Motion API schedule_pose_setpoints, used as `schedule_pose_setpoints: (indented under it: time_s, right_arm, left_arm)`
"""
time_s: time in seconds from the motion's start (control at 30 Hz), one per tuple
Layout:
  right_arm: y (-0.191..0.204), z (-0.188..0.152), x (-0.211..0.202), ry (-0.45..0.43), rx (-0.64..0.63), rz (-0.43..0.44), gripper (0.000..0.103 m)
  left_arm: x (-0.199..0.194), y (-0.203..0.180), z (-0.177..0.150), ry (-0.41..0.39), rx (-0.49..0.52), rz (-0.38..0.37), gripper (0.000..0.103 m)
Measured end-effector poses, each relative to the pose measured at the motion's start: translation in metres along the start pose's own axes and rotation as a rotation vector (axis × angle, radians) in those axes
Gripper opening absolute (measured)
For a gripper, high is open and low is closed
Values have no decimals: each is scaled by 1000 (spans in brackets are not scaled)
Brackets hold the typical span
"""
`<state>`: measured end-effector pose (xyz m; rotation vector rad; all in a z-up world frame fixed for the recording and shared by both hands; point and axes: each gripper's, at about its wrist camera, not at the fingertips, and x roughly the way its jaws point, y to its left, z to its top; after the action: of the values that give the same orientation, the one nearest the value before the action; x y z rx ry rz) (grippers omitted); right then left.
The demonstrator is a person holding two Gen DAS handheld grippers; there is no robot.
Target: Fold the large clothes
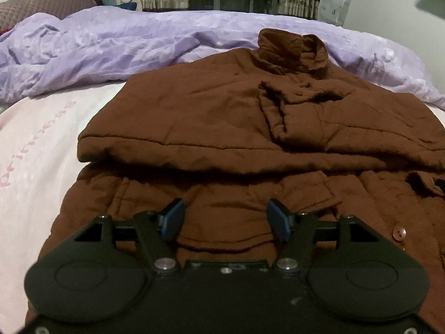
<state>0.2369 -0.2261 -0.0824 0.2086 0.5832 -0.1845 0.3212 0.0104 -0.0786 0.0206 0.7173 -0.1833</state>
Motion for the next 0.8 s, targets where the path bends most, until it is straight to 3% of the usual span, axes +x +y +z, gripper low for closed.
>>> schedule_pose_setpoints:
  time_s: [0.1,0.23,0.33,0.5,0.7,0.8]
  right_arm:
    - [2,1,0,1,-14,-2,35]
    - [-18,2,-17,9,69,128,61]
    - [-42,-5,-49,4,134,188,66]
    - [-98,-31,-109,-14,142,206,71]
    - [-159,-69,-153,36,235,198,72]
    - [-170,-84,-155,69,283,211,72]
  left_arm:
    - [0,1,2,7,8,-1,69]
    - [-17,9,6,28,19,-18,76]
    - [-49,23,-4,10,21,-28,83]
    - [-98,65,-40,30,22,-6,84]
    - [-146,131,-90,62,-131,54,84]
    - [-155,149,-106,83,-198,26,84]
